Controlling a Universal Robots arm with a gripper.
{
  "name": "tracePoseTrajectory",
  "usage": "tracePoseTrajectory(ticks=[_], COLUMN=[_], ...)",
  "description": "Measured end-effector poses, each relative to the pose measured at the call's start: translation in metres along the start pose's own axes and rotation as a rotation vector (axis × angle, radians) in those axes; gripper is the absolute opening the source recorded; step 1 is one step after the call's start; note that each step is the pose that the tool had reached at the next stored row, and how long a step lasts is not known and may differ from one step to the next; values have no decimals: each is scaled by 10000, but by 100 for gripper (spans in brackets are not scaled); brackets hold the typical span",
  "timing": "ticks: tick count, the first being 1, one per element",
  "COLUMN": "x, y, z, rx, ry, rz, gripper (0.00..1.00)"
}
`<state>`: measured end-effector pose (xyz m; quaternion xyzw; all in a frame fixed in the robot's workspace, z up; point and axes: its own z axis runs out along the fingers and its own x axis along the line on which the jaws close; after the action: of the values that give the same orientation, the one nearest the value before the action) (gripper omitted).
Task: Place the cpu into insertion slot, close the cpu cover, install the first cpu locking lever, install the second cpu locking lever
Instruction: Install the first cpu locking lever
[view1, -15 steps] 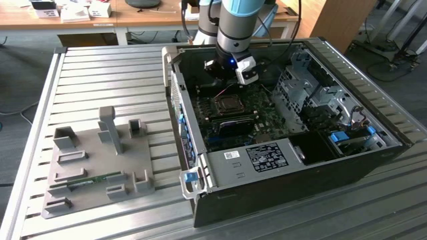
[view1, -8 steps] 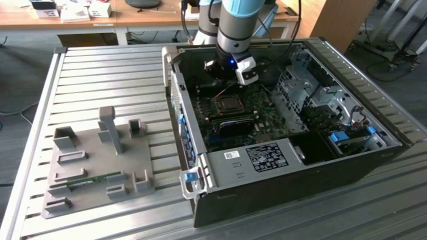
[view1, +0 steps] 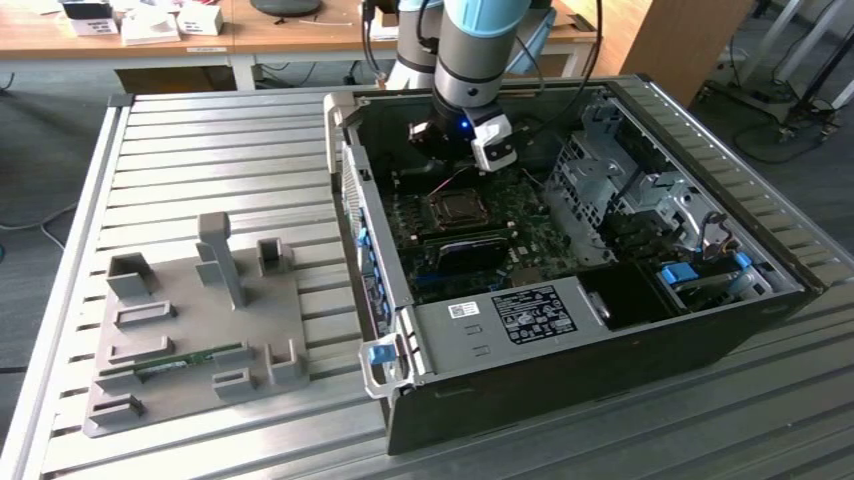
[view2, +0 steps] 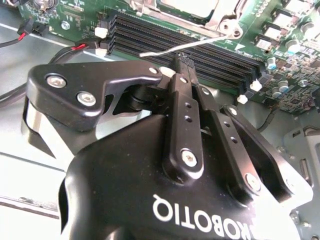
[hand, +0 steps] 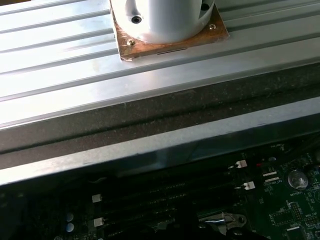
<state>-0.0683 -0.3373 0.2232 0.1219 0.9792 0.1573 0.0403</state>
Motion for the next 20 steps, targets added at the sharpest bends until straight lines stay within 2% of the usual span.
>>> tracePoseTrajectory(ticks=[20], x=[-37], y=[1], z=[28], rx=[-2], ry=[-1], rz=[0], gripper=[11])
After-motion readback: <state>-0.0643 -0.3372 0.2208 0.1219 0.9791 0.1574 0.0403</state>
